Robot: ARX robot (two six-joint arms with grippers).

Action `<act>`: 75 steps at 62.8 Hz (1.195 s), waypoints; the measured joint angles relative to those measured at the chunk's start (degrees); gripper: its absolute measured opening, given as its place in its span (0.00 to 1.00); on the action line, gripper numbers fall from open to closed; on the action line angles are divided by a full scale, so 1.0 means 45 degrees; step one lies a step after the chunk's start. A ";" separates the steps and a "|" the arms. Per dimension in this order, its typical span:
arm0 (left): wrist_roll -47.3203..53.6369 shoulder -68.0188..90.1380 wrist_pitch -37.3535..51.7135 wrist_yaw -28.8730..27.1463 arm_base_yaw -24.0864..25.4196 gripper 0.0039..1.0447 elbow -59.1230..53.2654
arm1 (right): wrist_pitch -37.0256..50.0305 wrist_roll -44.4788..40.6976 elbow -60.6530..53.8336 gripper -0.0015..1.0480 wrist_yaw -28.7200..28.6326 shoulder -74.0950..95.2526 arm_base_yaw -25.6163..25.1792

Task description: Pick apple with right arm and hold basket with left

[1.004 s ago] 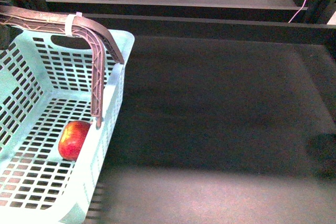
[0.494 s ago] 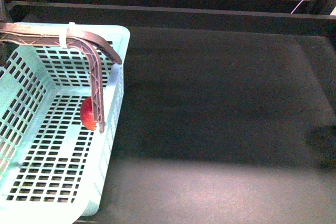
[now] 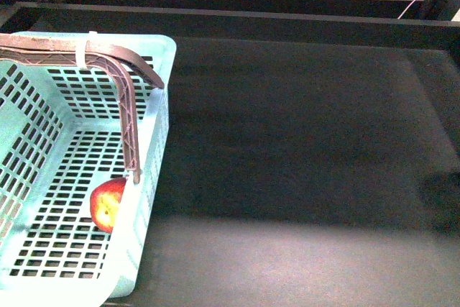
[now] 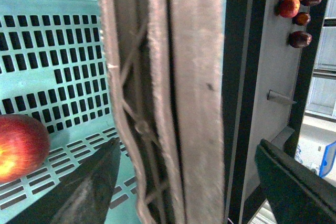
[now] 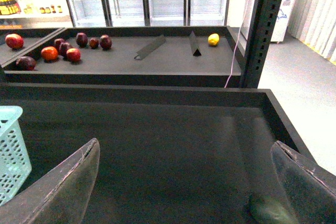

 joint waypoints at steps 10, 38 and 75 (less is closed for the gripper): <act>0.0296 -0.1331 -0.1443 -0.0398 -0.0325 0.93 0.0165 | 0.0000 0.0005 0.0000 0.92 0.0000 0.0000 0.0000; 1.0535 -0.3089 0.7023 0.0583 -0.0325 0.66 -0.3648 | 0.0000 0.0000 0.0000 0.92 0.0010 -0.0005 0.0000; 1.9288 -0.8374 0.8777 0.2093 0.1277 0.03 -0.8485 | 0.0000 0.0005 0.0000 0.92 0.0000 -0.0005 0.0000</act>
